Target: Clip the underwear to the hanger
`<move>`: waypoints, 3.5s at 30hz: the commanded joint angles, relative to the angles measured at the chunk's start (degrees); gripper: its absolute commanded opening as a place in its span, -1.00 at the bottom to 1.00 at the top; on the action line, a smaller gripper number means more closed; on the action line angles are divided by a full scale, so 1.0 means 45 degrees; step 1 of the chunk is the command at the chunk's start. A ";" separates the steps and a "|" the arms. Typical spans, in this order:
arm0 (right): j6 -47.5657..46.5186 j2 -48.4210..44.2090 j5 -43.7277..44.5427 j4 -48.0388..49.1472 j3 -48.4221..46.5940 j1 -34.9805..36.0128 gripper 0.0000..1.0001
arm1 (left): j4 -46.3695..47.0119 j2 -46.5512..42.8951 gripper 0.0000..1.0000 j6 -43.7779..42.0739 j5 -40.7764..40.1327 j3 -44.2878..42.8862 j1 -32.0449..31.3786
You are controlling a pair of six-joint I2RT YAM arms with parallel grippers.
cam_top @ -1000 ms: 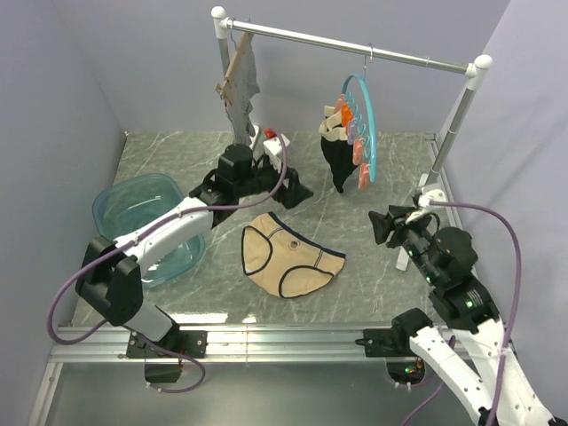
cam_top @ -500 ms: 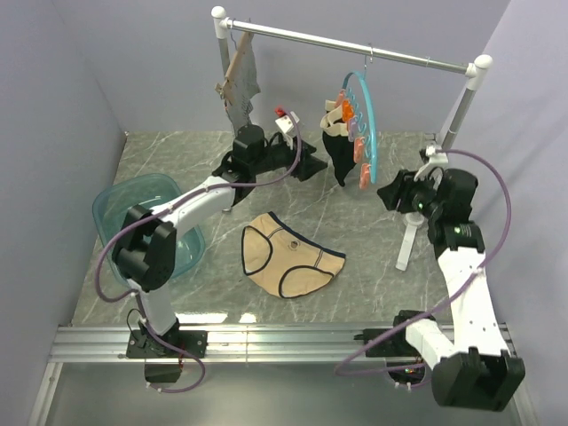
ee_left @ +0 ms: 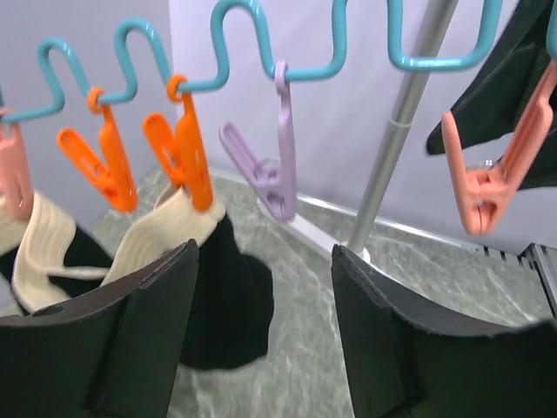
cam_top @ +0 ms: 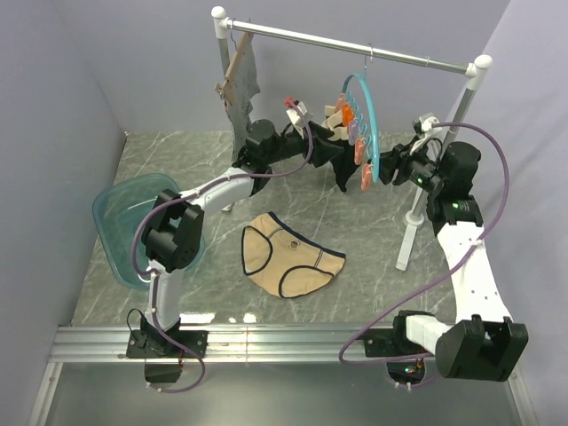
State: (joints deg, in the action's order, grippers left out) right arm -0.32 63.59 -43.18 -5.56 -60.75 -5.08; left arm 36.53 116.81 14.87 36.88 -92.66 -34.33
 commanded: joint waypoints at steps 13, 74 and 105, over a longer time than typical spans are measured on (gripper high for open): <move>0.0051 0.1708 -0.0424 0.2505 -0.1480 0.0680 0.07 | 0.2722 0.1990 0.35 0.1519 0.0105 -0.2688 -0.0438; 0.4757 0.4169 -0.2905 0.5999 -0.2281 0.0973 0.35 | 0.7701 0.3416 -0.83 0.6655 0.5202 -0.3725 -0.0028; 0.6301 0.5009 -0.3706 0.5339 -0.3179 0.0739 -1.00 | 0.0364 -0.1771 0.62 -0.0559 0.4052 0.1018 0.0596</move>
State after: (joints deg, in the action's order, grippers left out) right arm 26.44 85.58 -59.00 20.29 -71.85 -1.28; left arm 45.82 119.00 25.69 56.14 -91.31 -32.45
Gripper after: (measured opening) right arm 0.070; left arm 0.810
